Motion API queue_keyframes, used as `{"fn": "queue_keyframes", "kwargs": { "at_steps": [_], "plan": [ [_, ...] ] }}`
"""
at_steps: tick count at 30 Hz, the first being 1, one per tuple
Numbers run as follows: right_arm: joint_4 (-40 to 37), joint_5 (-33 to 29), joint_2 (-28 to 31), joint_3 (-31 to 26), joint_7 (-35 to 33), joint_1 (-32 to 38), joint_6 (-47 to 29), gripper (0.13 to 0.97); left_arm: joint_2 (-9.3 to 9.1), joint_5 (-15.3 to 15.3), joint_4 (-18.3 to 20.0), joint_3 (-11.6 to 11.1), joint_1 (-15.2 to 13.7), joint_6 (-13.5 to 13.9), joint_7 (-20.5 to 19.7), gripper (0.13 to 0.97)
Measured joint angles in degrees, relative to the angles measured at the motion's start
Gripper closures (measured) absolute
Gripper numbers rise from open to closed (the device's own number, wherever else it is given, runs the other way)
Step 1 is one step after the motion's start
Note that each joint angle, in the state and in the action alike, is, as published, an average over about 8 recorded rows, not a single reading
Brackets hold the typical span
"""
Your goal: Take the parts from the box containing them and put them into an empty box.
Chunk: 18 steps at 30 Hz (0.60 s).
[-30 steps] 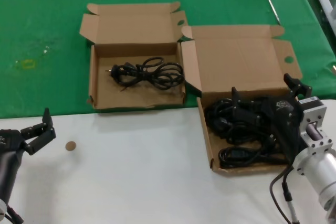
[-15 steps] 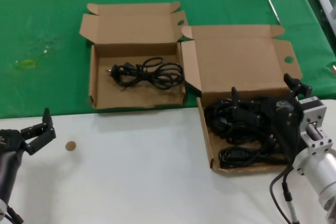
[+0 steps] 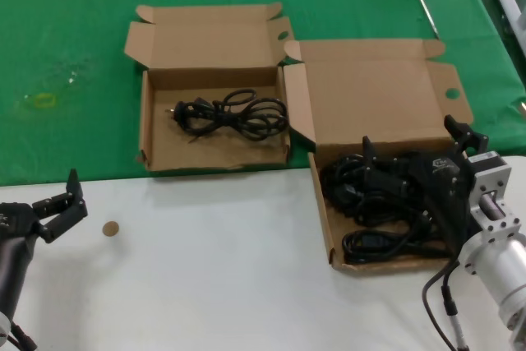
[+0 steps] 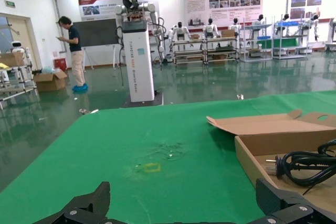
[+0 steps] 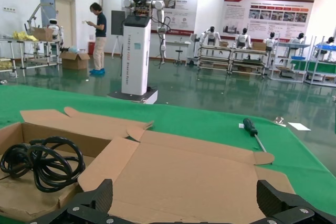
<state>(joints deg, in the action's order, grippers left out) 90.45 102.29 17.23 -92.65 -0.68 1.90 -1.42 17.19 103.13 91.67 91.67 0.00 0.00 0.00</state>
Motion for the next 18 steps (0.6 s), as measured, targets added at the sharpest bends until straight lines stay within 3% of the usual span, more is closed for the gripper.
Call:
{"fn": "queue_keyframes", "kwargs": {
  "at_steps": [18],
  "plan": [
    [0.0, 0.0, 0.0, 0.0, 0.0, 0.0, 0.0, 0.129, 0.0, 0.0, 0.0, 0.0, 0.0, 0.0, 0.0, 0.132]
  ]
}}
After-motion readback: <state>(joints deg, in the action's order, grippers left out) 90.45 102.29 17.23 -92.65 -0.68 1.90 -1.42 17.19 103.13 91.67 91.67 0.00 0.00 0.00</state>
